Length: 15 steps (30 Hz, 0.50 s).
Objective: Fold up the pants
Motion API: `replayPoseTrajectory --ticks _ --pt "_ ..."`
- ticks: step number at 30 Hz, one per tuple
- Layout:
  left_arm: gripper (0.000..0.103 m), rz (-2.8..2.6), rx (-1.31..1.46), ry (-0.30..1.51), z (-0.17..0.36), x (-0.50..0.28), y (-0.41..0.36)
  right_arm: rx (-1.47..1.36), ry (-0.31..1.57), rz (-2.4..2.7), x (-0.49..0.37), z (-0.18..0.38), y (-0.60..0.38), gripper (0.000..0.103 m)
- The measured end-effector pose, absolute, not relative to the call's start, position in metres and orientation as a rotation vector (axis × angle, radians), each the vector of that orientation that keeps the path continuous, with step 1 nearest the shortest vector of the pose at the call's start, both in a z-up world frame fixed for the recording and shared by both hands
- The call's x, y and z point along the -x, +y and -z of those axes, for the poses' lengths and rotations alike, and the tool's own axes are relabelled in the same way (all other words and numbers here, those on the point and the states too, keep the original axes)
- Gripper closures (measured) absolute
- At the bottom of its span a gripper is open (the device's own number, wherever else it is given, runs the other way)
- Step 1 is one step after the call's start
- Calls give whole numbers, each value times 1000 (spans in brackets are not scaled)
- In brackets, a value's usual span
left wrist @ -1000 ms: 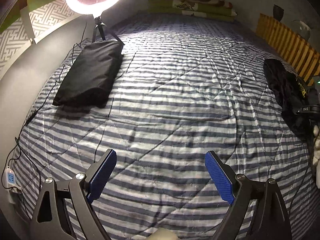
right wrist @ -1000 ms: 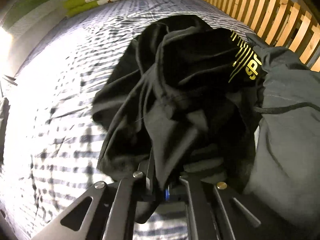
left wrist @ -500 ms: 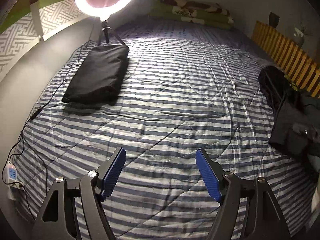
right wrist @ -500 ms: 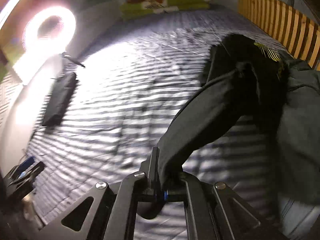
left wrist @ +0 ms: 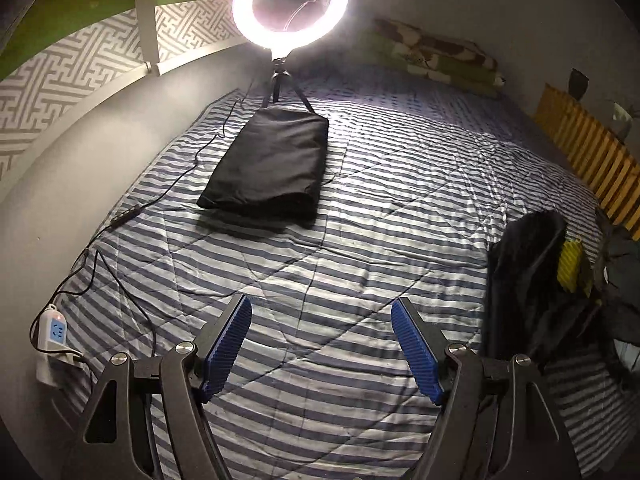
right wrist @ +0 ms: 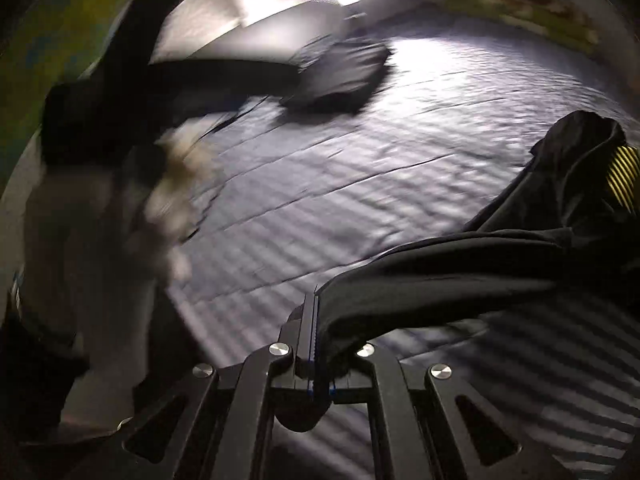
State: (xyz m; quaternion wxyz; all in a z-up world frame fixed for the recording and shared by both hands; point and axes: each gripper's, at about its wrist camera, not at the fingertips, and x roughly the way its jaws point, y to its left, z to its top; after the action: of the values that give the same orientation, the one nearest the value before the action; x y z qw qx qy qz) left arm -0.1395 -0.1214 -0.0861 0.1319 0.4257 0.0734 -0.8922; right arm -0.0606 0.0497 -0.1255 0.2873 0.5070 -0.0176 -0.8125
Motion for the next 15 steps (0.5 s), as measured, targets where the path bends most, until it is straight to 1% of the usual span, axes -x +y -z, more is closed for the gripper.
replayPoseTrajectory --ticks 1,3,4,5,6,7,8,9,11,15 --pt "27 2589 -1236 210 86 140 -121 -1358 -29 2151 56 128 43 99" --pt "27 2596 -1249 205 88 144 -117 -1374 23 2127 48 133 37 95" --pt "27 2599 -1266 202 92 149 -113 -1382 35 2132 46 135 38 94" --pt "27 2602 -1290 205 96 154 -109 -1394 33 2142 47 135 44 91" --pt "27 2605 -1307 208 99 159 -104 -1403 12 2147 48 135 54 82" --pt "27 2613 -1332 205 104 166 -98 -1407 -3 2159 48 134 64 77" --pt "27 2620 -1350 198 108 171 -91 -1409 -9 2182 49 134 74 64" --pt "27 2624 -1366 190 112 177 -83 -1409 -18 2222 50 130 87 54" --pt "27 2636 -1402 178 121 192 -69 -1410 -53 2284 54 123 114 49" --pt "27 2647 -1473 182 143 224 -40 -1436 -156 2431 75 113 180 48"
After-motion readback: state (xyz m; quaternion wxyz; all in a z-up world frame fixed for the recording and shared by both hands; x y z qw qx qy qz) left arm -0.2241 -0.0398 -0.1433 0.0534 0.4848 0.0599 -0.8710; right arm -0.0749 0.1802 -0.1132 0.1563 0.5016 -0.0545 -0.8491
